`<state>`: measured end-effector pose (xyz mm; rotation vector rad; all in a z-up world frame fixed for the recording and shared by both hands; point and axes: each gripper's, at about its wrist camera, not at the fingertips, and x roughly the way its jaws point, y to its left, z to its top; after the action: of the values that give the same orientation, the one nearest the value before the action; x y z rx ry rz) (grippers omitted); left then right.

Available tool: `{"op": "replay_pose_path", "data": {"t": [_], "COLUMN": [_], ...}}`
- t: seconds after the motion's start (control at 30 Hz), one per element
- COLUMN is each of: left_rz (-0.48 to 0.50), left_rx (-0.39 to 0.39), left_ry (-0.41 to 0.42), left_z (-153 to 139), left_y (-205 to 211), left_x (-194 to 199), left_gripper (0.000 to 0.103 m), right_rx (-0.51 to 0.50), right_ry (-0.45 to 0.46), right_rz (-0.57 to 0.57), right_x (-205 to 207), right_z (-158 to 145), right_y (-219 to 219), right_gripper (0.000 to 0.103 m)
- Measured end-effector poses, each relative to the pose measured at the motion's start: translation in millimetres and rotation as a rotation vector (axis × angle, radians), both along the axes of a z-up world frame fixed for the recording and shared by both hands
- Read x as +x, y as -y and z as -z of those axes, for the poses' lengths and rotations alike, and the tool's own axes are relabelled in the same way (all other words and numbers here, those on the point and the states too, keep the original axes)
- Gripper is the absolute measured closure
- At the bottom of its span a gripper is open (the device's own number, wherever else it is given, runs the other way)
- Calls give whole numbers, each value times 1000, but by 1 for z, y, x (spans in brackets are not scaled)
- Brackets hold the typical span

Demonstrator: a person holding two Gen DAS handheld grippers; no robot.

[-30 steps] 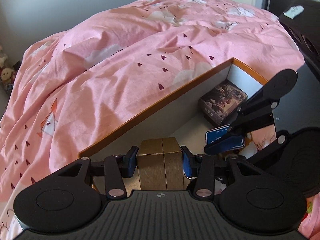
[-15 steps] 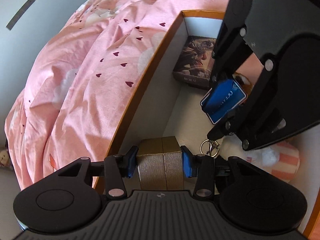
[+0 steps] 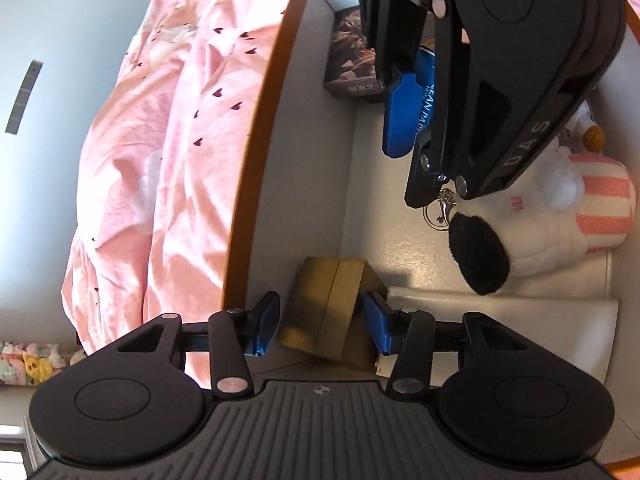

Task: Organize objects
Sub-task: 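Lower the gold kraft box into the box and open the left gripper, then withdraw both grippers from the box toward the tape measure and crocheted fruit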

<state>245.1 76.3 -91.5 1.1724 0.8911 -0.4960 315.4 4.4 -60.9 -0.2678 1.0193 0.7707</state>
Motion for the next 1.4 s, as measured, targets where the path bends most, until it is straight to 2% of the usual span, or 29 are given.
{"op": "replay_pose_path", "data": {"t": [0.13, 0.2, 0.27, 0.5, 0.67, 0.8, 0.97, 1.0, 1.1, 1.23, 1.3, 1.37, 1.4], "left_rz": [-54, -78, -103, -194, -254, -296, -356, -372, -442, -488, -519, -572, -606], "left_rx": [-41, -49, -58, -165, -251, -327, -451, -477, -572, -704, -728, -727, -731], "left_ry": [-24, -49, -61, -85, -77, -62, -18, -1, 59, 103, 140, 171, 181], "left_z": [-6, -6, -5, -15, -21, -29, -52, -58, -76, -90, -99, -106, -109], "left_y": [-7, -10, -14, -31, -38, -41, -36, -35, -30, -18, -5, -1, 3], "left_x": [1, 2, 2, 1, -4, -11, -25, -29, -44, -71, -78, -73, -84], "left_gripper": [46, 56, 61, 62, 62, 63, 63, 63, 63, 63, 62, 62, 62], "right_rx": [24, 39, 50, 74, 100, 79, 88, 95, 136, 183, 199, 239, 246], "right_ry": [6, 6, 9, 20, -14, 0, 49, 57, 85, 151, 174, 197, 209], "right_rz": [1, 5, 6, -7, -22, -22, -10, -1, 26, 55, 65, 80, 89], "right_x": [2, 4, 6, 13, 15, 10, -4, -8, -26, -57, -71, -87, -96], "right_z": [0, 0, 0, 5, 8, 6, -15, -21, -39, -63, -72, -79, -82], "right_y": [-5, -8, -13, -34, -46, -46, -27, -20, 2, 31, 44, 58, 65], "right_gripper": [73, 78, 84, 95, 101, 101, 99, 95, 94, 94, 81, 76, 74]}}
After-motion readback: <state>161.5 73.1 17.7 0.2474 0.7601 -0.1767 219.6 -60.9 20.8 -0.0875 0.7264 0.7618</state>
